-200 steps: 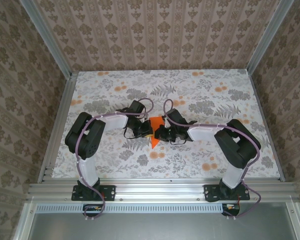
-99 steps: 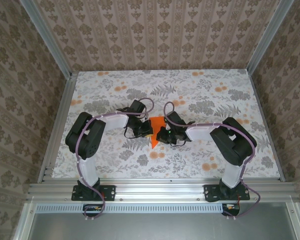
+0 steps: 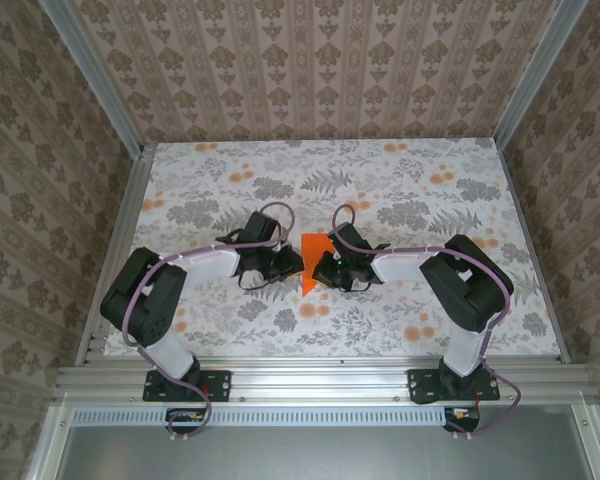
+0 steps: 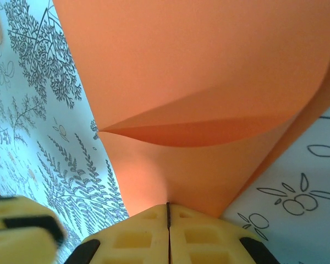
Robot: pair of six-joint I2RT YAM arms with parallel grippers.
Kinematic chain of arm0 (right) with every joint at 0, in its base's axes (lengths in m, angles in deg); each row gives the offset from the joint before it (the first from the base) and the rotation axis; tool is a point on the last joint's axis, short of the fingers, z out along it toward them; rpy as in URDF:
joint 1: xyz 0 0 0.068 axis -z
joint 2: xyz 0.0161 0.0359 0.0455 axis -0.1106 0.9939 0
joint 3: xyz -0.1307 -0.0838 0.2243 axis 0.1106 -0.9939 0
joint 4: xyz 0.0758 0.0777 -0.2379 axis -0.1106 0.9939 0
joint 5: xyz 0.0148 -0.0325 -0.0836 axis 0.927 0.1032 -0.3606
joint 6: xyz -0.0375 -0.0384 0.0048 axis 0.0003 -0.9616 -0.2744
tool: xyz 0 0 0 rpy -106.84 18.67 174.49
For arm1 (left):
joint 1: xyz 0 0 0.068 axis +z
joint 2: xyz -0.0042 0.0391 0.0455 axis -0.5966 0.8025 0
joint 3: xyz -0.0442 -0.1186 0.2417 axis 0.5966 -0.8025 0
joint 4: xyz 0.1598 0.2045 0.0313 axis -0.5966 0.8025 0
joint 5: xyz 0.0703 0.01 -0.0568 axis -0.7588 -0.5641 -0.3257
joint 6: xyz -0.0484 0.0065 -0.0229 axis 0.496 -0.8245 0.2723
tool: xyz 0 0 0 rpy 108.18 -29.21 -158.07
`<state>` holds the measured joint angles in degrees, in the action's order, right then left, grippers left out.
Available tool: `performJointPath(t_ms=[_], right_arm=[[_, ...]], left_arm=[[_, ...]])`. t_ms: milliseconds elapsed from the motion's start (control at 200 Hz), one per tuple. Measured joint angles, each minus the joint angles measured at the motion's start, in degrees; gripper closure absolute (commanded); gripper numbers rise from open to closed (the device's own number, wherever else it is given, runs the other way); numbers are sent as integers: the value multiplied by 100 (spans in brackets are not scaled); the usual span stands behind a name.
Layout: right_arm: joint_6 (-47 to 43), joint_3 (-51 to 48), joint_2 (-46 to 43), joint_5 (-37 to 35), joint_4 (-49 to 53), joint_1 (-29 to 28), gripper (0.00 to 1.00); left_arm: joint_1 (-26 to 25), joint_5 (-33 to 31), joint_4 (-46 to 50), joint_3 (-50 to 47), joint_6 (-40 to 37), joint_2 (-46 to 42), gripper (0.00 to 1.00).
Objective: Fold a paper plane with a square sheet of paper (pick it up from the middle)
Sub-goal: Third fold the triangle at the center of the table.
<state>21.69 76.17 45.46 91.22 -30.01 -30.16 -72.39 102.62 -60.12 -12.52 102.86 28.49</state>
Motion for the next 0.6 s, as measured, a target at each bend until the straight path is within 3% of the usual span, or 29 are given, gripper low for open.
performJointPath(t_ms=[245, 600], right_arm=[[166, -4, 0, 0, -26, 2, 93], [155, -31, 2, 50, -92, 87, 93]], left_arm=[[-315, 103, -404, -247, 249, 166, 91], [-321, 142, -378, -118, 254, 542, 96]])
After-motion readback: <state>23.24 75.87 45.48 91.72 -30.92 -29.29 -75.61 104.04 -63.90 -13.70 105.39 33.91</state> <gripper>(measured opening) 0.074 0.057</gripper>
